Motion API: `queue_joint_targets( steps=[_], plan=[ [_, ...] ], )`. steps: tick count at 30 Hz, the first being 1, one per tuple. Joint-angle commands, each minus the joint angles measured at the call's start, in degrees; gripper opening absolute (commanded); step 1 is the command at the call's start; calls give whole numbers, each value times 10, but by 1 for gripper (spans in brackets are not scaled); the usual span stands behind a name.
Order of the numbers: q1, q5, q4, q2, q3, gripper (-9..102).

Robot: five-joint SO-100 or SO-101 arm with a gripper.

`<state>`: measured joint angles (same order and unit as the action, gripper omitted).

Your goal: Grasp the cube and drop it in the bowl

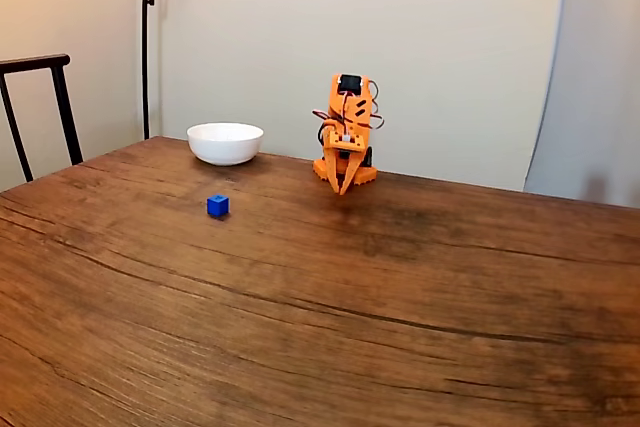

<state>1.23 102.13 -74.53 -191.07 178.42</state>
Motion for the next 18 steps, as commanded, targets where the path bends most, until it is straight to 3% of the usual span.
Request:
queue_joint_targets(
  steps=[1,18],
  plan=[
    [-1,2,-33,7,-2,0],
    [-2,-5,-22,6,-2,0]
  ],
)
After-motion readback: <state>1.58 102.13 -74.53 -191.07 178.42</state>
